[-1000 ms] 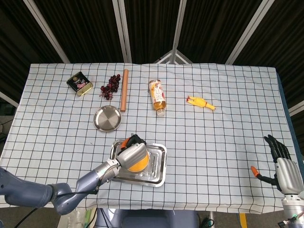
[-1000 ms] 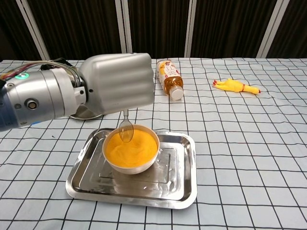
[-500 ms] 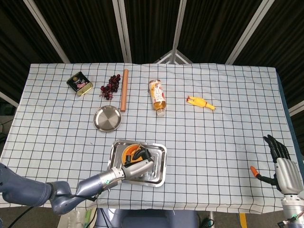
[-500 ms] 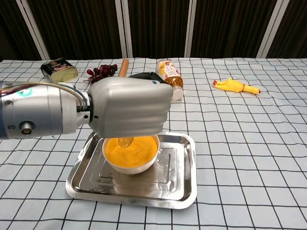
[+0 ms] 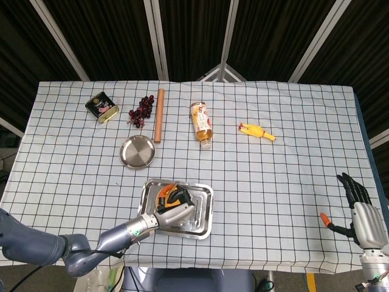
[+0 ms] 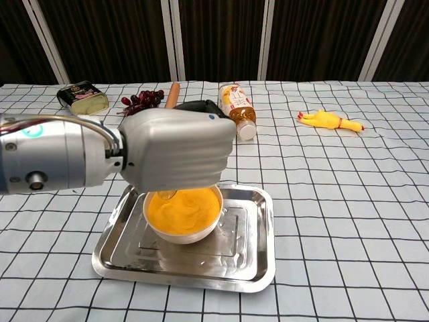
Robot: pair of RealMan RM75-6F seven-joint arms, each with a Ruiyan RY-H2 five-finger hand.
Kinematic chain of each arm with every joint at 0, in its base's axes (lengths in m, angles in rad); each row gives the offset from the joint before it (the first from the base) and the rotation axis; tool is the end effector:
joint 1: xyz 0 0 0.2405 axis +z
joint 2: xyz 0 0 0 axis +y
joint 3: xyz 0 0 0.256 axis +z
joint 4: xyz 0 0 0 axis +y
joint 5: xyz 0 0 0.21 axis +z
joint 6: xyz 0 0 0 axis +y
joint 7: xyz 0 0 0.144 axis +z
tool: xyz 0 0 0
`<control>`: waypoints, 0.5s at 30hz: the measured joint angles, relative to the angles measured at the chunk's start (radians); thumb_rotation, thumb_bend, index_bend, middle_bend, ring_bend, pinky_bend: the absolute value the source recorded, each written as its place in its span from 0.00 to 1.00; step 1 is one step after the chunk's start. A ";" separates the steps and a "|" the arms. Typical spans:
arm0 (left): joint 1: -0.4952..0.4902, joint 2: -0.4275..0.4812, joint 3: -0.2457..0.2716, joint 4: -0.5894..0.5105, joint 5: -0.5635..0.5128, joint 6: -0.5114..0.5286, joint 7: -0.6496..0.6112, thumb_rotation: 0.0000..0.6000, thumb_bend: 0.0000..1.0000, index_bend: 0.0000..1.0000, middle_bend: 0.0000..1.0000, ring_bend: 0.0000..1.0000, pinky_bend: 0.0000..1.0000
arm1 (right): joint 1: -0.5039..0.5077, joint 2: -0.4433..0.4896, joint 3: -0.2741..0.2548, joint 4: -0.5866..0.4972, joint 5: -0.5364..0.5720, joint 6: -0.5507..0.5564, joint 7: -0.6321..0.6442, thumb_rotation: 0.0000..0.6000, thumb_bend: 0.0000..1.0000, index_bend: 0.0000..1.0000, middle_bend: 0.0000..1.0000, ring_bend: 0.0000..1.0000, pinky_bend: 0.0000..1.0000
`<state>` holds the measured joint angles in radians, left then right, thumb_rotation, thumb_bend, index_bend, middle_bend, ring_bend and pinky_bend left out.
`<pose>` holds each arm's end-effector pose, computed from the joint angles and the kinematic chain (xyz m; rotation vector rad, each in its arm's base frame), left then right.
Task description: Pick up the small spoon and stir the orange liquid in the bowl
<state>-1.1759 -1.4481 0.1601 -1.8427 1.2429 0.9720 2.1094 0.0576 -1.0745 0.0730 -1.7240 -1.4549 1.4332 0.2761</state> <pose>-0.0365 0.2561 -0.0359 -1.8840 1.4488 -0.2320 -0.3031 -0.1758 0.1612 1.2109 -1.2171 1.1087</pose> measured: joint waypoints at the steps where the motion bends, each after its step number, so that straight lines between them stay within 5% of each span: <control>1: 0.001 -0.001 0.006 0.001 0.003 -0.003 -0.002 1.00 0.60 0.79 1.00 0.98 0.98 | 0.000 0.000 0.000 0.001 0.000 -0.001 -0.002 1.00 0.32 0.00 0.00 0.00 0.00; 15: 0.040 -0.008 -0.026 0.010 0.011 0.062 -0.104 1.00 0.60 0.79 1.00 0.98 0.98 | -0.001 0.002 0.001 0.001 0.003 0.001 0.001 1.00 0.32 0.00 0.00 0.00 0.00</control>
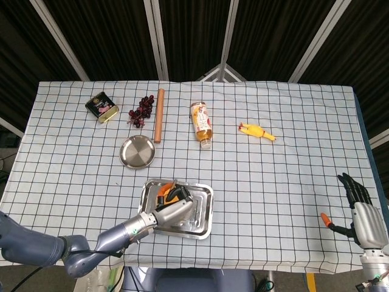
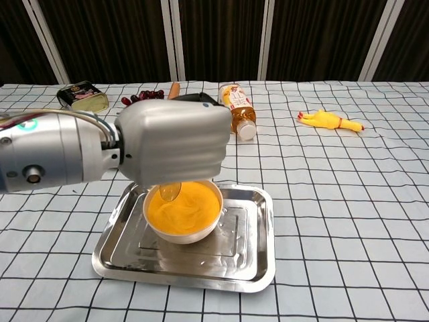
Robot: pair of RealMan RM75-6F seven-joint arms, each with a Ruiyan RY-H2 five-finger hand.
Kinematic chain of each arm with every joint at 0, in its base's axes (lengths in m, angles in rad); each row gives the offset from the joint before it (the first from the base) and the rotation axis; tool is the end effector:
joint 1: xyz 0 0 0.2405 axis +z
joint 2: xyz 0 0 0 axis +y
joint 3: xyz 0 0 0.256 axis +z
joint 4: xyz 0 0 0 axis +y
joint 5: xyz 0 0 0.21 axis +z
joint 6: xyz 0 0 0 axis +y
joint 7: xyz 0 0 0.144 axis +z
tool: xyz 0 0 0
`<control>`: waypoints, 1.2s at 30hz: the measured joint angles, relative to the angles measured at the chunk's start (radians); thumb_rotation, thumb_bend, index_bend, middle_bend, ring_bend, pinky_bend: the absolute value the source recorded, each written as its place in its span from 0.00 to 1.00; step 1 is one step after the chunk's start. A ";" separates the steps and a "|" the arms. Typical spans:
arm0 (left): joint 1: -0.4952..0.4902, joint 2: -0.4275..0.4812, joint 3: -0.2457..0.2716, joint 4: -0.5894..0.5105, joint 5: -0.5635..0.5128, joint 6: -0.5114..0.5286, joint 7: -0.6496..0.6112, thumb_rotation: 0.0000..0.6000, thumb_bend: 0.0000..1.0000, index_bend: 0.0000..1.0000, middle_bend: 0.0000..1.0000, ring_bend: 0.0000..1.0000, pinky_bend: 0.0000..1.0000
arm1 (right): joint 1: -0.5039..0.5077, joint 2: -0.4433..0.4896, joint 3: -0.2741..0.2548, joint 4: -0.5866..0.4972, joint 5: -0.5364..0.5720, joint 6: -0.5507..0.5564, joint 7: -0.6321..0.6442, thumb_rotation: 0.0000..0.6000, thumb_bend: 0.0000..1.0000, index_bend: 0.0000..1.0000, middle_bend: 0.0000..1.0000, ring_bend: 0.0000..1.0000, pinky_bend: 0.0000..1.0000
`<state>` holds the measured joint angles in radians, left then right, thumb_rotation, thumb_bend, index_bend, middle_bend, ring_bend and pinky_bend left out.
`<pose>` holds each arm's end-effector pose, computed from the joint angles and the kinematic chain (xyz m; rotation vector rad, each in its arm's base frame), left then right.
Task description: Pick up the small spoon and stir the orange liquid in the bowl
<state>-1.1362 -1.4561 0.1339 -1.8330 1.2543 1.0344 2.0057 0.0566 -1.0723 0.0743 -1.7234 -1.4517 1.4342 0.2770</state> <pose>-0.0348 0.2619 -0.0295 -1.9076 1.2727 -0.2930 -0.3039 -0.1758 0.1624 1.2067 -1.2151 1.1069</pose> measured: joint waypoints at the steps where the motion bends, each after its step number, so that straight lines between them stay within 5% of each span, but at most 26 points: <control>1: 0.008 -0.002 -0.004 0.000 -0.005 0.013 -0.014 1.00 0.60 0.79 1.00 0.98 0.98 | 0.000 0.000 0.000 0.000 -0.001 0.001 0.000 1.00 0.32 0.00 0.00 0.00 0.00; 11: 0.141 -0.024 -0.080 -0.005 -0.120 0.189 -0.249 1.00 0.60 0.79 1.00 0.98 0.98 | -0.001 -0.003 0.000 0.005 -0.001 0.004 -0.008 1.00 0.32 0.00 0.00 0.00 0.00; 22: 0.280 -0.030 -0.266 0.060 -0.389 0.326 -0.611 1.00 0.59 0.79 1.00 0.97 0.98 | -0.002 -0.004 -0.003 0.000 -0.005 0.003 -0.017 1.00 0.32 0.00 0.00 0.00 0.00; 36: 0.319 -0.056 -0.272 0.370 -0.457 0.220 -0.798 1.00 0.57 0.78 1.00 0.97 0.98 | 0.005 0.003 -0.004 -0.007 0.002 -0.017 -0.006 1.00 0.32 0.00 0.00 0.00 0.00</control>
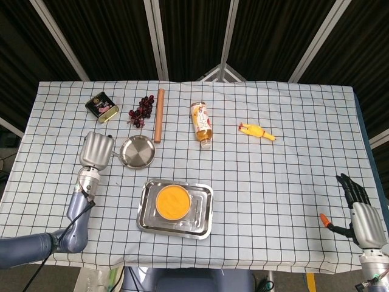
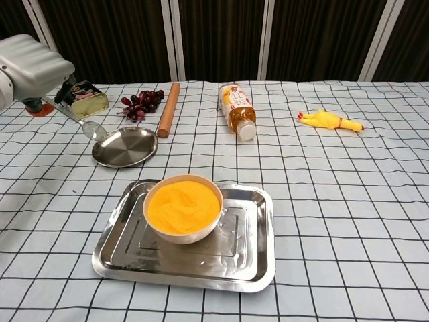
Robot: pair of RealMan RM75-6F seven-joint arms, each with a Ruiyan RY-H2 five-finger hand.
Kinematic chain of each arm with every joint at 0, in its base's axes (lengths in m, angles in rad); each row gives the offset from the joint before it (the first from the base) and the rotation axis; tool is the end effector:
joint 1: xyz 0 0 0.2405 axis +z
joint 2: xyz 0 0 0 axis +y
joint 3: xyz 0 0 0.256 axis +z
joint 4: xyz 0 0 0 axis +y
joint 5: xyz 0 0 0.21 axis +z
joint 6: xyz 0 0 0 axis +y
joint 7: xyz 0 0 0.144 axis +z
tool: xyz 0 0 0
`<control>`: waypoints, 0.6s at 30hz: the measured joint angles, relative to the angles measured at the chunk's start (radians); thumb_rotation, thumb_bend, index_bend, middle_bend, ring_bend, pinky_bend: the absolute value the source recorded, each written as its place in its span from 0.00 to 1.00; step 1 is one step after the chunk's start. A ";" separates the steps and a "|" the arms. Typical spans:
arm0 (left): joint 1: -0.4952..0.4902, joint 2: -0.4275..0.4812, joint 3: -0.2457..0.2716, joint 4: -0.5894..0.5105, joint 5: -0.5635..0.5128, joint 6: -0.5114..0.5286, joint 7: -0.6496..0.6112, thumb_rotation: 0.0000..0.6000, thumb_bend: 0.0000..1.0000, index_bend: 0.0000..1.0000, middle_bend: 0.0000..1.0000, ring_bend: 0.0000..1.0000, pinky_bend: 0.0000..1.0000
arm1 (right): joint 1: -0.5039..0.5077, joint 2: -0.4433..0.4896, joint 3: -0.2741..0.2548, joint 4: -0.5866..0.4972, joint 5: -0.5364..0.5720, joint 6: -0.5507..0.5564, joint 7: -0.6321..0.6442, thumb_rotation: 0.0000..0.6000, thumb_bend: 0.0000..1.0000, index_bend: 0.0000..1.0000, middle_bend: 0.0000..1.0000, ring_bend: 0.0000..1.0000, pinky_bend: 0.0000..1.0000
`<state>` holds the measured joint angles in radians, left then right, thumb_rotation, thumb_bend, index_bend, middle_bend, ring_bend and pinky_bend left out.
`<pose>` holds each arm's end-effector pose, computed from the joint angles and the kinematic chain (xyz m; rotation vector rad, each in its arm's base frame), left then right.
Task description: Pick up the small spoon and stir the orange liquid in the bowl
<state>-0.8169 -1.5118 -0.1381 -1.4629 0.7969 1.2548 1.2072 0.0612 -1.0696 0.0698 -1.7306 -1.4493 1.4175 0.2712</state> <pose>-0.1728 0.3745 0.0360 -1.6596 -0.2563 -0.2841 -0.3032 -0.1760 0.1598 1.2185 -1.2306 1.0935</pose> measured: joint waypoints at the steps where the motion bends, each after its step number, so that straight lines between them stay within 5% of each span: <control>1: 0.000 -0.006 -0.001 0.020 -0.004 -0.009 -0.010 1.00 0.57 0.77 1.00 0.97 0.98 | 0.000 0.000 0.000 0.000 -0.001 0.000 0.001 1.00 0.32 0.00 0.00 0.00 0.00; 18: -0.042 -0.219 -0.088 0.355 -0.102 -0.129 -0.151 1.00 0.52 0.73 1.00 0.96 0.98 | 0.007 0.007 0.001 -0.009 0.018 -0.025 0.012 1.00 0.32 0.00 0.00 0.00 0.00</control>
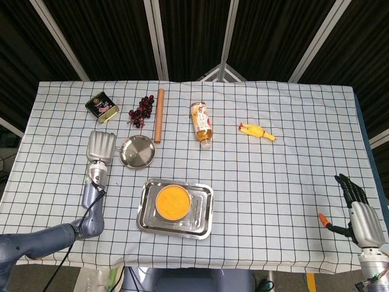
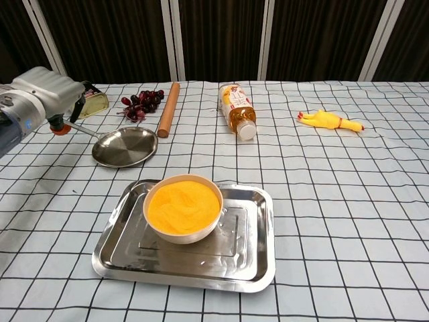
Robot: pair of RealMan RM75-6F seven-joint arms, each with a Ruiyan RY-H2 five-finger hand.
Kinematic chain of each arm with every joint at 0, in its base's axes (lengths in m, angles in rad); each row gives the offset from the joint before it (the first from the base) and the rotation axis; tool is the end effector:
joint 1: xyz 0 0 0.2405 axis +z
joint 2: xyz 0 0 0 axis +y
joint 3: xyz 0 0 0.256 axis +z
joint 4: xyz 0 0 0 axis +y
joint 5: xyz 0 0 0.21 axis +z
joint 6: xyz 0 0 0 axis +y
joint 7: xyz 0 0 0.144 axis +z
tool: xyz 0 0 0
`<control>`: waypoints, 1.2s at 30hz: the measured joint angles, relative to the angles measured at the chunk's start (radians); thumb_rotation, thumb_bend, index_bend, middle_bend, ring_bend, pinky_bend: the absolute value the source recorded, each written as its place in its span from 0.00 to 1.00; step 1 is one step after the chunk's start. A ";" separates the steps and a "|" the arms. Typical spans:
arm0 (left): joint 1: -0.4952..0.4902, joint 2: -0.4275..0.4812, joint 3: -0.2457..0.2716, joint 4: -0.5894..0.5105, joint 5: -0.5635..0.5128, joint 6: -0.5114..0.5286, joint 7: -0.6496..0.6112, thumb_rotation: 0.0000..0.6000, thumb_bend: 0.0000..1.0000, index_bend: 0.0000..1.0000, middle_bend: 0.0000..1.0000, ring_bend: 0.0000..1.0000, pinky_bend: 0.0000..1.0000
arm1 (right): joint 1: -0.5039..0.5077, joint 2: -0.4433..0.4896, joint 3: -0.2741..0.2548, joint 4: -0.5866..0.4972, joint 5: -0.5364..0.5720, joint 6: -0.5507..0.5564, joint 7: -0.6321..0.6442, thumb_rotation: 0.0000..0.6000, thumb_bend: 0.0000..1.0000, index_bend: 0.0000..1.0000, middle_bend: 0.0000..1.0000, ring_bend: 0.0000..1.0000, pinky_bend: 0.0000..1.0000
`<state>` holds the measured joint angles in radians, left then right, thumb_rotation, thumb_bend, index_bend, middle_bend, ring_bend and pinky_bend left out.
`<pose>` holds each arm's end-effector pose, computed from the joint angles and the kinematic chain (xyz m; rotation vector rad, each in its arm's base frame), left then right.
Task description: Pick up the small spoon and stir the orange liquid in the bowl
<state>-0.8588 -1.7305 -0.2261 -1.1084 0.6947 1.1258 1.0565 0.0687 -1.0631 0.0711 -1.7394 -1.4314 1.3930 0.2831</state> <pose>-0.1877 0.4098 -0.0067 -1.5826 -0.4824 -0.3122 -0.3040 -0.1780 0.1587 1.2109 -1.2624 1.0860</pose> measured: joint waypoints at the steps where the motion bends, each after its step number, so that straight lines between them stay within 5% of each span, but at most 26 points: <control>1: -0.004 -0.009 -0.003 0.012 0.000 -0.003 -0.003 1.00 0.49 0.71 1.00 0.96 0.98 | 0.000 0.000 0.000 0.000 0.002 -0.001 0.000 1.00 0.32 0.00 0.00 0.00 0.00; 8: -0.013 -0.030 -0.021 0.026 -0.022 -0.012 0.001 1.00 0.20 0.50 0.96 0.94 0.98 | -0.003 0.003 0.001 -0.003 0.011 0.000 -0.002 1.00 0.32 0.00 0.00 0.00 0.00; 20: 0.035 0.081 -0.021 -0.149 -0.012 0.049 -0.015 1.00 0.16 0.42 0.87 0.88 0.95 | -0.012 0.005 0.000 0.004 0.007 0.014 0.004 1.00 0.32 0.00 0.00 0.00 0.00; 29: 0.166 0.245 0.077 -0.397 0.227 0.189 -0.173 1.00 0.16 0.15 0.28 0.39 0.53 | -0.010 0.007 -0.008 0.007 0.002 0.004 -0.016 1.00 0.32 0.00 0.00 0.00 0.00; 33: 0.274 0.327 0.185 -0.495 0.411 0.306 -0.274 1.00 0.11 0.01 0.04 0.11 0.28 | -0.011 0.007 -0.010 0.009 0.001 0.005 -0.038 1.00 0.32 0.00 0.00 0.00 0.00; 36: 0.372 0.379 0.278 -0.537 0.540 0.402 -0.349 1.00 0.06 0.00 0.00 0.01 0.12 | -0.012 0.005 -0.011 0.014 -0.003 0.013 -0.064 1.00 0.32 0.00 0.00 0.00 0.00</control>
<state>-0.4868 -1.3510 0.0516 -1.6453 1.2349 1.5281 0.7072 0.0568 -1.0583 0.0606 -1.7251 -1.4349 1.4056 0.2194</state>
